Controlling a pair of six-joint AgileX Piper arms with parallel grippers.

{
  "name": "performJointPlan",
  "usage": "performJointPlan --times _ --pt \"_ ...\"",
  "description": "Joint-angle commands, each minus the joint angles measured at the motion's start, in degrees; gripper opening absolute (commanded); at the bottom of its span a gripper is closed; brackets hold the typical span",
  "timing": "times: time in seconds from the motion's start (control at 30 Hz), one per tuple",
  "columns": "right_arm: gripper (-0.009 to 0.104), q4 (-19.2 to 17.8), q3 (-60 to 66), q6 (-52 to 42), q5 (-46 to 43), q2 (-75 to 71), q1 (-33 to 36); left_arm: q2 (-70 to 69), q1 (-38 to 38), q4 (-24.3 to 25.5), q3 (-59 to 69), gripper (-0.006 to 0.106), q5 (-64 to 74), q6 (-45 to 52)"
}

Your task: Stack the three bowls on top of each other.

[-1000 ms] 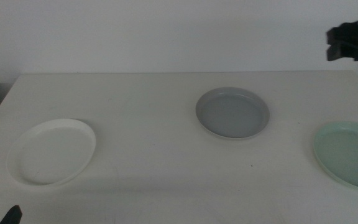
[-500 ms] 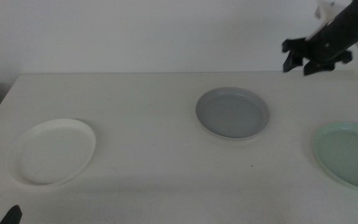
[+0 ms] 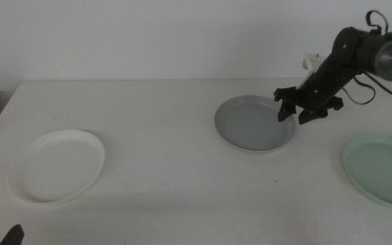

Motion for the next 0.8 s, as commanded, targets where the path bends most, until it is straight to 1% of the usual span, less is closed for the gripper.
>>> performJointPlan --times 0.0,0.07,0.13,0.23,0.27,0.33,0.4,0.47,0.6,0.77 --pt "0.042 0.39 -1.96 -0.43 -1.55 -2.87 0.3 -0.75 0.0 0.0 -0.26 0.105 -4.44 -0.84" --pt "0.039 0.2 -1.96 -0.43 -1.62 -2.04 0.56 -0.75 0.0 0.0 -0.26 0.105 -4.44 -0.84" --pt "0.032 0.2 -1.96 -0.37 -1.54 -1.85 0.56 -0.75 0.0 0.0 -0.26 0.105 -4.44 -0.84" --pt "0.009 0.12 -1.96 -0.69 -1.04 -2.09 0.56 -0.75 0.0 0.0 -0.26 0.105 -4.44 -0.84" --pt "0.0 0.12 -1.96 -0.86 -0.62 -2.35 0.56 -0.75 0.0 0.0 -0.26 0.105 -4.44 -0.84" --pt "-0.001 -0.1 -1.96 -0.86 0.71 -3.84 0.73 -0.75 0.0 0.0 -0.26 0.105 -4.44 -0.84" --pt "-0.001 -1.23 -1.28 -0.86 1.85 -6.63 1.62 -0.75 0.0 0.0 -0.26 0.105 -4.44 -0.84" --pt "-0.001 -1.59 1.0 -0.8 1.31 -10.64 2.87 -0.75 0.0 0.0 -0.26 0.105 -4.44 -0.84" --pt "-0.001 -1.47 11.19 -0.73 -2.92 -21.32 6.62 -0.75 0.0 0.0 -0.26 0.105 -4.44 -0.84" --pt "-0.001 -0.63 25.31 0.32 -9.57 -32.54 13.15 -0.75 0.0 0.0 -0.26 0.105 -4.44 -0.84"
